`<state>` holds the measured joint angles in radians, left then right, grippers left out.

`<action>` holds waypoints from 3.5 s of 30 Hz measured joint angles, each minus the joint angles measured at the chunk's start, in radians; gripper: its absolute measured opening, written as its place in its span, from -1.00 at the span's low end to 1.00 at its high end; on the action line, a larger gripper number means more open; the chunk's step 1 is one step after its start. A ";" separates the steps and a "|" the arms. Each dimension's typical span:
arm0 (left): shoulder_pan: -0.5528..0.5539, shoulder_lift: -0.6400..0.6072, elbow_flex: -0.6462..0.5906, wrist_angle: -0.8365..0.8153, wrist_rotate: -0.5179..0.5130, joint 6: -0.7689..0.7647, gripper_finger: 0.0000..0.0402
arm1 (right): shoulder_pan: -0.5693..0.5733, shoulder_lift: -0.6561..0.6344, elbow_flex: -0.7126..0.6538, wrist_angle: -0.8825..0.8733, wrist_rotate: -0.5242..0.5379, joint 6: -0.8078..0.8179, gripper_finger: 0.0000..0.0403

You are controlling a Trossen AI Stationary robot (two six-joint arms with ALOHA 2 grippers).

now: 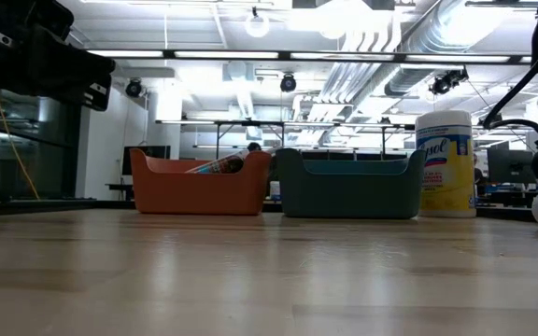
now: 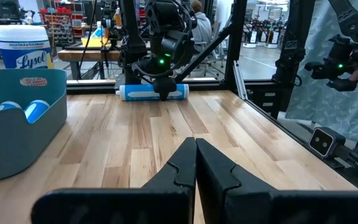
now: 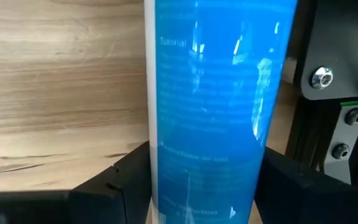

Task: Pick & place silicon tubes, Sealant and Lysol wipes
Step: Put the blue sealant into the blue bin

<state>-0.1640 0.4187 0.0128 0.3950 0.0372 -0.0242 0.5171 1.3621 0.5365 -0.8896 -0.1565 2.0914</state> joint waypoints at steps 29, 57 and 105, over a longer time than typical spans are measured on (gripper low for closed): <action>0.000 0.000 0.000 0.000 0.000 0.000 -1.00 | 0.000 0.000 -0.001 0.007 -0.015 -0.100 0.05; 0.000 0.000 0.000 -0.001 0.000 0.000 -1.00 | 0.012 0.003 0.164 0.143 0.541 -0.334 0.05; 0.000 0.000 0.000 -0.001 -0.003 0.001 -1.00 | -0.095 0.000 0.166 0.826 1.126 -1.246 0.05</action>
<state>-0.1642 0.4184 0.0128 0.3943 0.0345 -0.0231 0.4226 1.3621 0.7021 -0.0635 0.9700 0.8449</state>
